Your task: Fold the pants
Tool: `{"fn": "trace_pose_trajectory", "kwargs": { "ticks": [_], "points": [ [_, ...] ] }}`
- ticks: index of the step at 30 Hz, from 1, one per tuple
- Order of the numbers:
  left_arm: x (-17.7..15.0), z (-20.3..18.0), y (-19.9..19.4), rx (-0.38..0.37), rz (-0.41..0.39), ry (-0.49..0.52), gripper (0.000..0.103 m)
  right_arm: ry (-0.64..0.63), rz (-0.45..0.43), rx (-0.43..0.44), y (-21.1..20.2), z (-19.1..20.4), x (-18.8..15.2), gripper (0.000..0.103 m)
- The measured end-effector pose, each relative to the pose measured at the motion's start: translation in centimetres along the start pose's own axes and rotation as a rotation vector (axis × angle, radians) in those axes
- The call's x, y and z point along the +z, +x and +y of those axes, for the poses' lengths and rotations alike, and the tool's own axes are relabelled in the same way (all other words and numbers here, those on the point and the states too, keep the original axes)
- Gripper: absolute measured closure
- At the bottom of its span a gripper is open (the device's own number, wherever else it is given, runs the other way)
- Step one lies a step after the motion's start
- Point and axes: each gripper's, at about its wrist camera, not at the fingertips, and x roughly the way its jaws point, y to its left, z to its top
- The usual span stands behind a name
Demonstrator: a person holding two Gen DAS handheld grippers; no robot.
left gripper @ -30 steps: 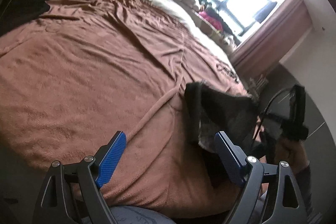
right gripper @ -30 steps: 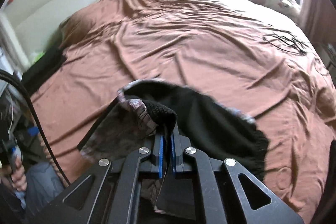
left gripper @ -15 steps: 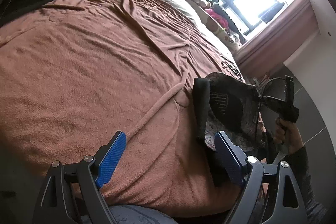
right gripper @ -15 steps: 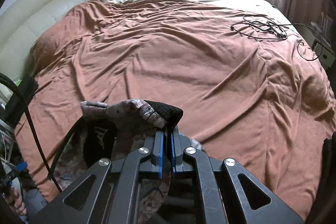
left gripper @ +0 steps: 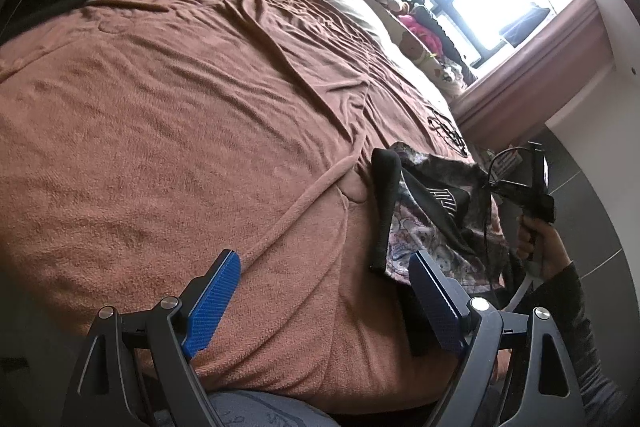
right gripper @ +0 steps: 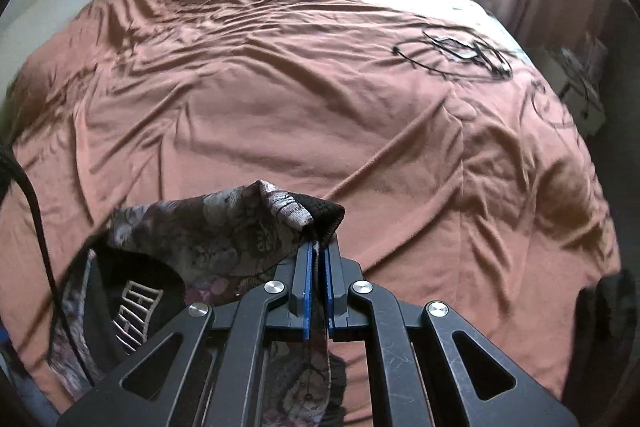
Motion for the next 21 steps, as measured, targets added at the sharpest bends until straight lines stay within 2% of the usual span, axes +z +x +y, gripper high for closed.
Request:
{"fn": "trace_pose_trajectory", "kwargs": {
  "ticks": [2, 3, 4, 6, 15, 21],
  "points": [
    [0.0, 0.0, 0.0, -0.001, 0.001, 0.001, 0.015, -0.006, 0.006, -0.026, -0.2, 0.4, 0.1, 0.088],
    [0.0, 0.0, 0.0, -0.001, 0.0, 0.002, 0.015, 0.001, -0.001, -0.038, -0.5, 0.4, 0.0, 0.071],
    [0.0, 0.1, 0.0, -0.001, 0.0, 0.002, 0.015, 0.014, -0.016, -0.041, -1.1, 0.1, -0.1, 0.049],
    [0.0, 0.2, -0.1, -0.002, -0.003, -0.001, 0.015, 0.025, -0.039, -0.022, -2.4, 0.1, -0.6, 0.036],
    [0.0, 0.1, 0.2, -0.008, 0.018, 0.002, 0.015, 0.097, 0.056, 0.14, -5.3, -2.8, -5.9, 0.036],
    [-0.2, -0.2, 0.2, -0.004, 0.025, 0.012, 0.015, 0.085, 0.071, 0.241, -6.6, -4.0, -9.1, 0.036]
  ]
}}
